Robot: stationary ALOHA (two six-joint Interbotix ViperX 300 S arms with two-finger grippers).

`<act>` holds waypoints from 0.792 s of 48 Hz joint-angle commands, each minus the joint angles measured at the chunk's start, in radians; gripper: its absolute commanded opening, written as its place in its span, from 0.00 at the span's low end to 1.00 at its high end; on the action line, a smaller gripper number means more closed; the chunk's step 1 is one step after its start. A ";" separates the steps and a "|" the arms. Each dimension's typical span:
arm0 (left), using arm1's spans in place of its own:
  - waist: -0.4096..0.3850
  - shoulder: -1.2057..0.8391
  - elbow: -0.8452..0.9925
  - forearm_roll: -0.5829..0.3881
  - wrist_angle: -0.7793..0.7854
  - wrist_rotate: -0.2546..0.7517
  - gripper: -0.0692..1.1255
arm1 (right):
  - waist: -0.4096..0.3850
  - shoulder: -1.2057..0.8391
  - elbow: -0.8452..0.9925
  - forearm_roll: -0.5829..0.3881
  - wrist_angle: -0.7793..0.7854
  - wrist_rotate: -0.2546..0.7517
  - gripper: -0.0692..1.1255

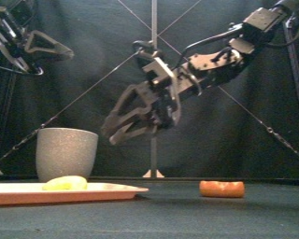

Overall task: Pick the tangerine then place it on the pink plate
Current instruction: Drop tangerine on the pink plate and return to neutral

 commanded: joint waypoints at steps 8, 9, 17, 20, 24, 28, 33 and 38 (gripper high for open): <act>0.002 0.005 -0.008 0.002 -0.003 0.000 0.12 | -0.058 -0.244 0.242 -0.012 -0.236 -0.006 0.76; 0.002 0.005 -0.008 0.002 -0.002 0.000 0.12 | -0.061 -0.259 0.258 -0.012 -0.244 -0.008 0.76; 0.005 0.005 -0.005 0.003 -0.002 0.000 0.12 | -0.095 -0.377 0.364 -0.020 -0.255 -0.011 0.76; 0.006 0.005 -0.006 0.002 -0.002 0.000 0.12 | -0.107 -0.419 0.397 -0.021 -0.255 -0.009 0.76; 0.011 0.005 -0.005 0.002 -0.002 0.000 0.12 | -0.115 -0.477 0.436 -0.023 -0.258 -0.011 0.76; 0.014 0.005 -0.005 0.000 -0.002 0.000 0.12 | -0.126 -0.537 0.469 -0.023 -0.259 -0.012 0.76; 0.018 0.005 -0.005 0.000 -0.002 0.000 0.12 | -0.133 -0.615 0.511 -0.029 -0.259 -0.012 0.76; 0.025 0.005 -0.005 -0.002 -0.002 0.000 0.12 | -0.135 -0.669 0.540 -0.052 -0.259 -0.012 0.76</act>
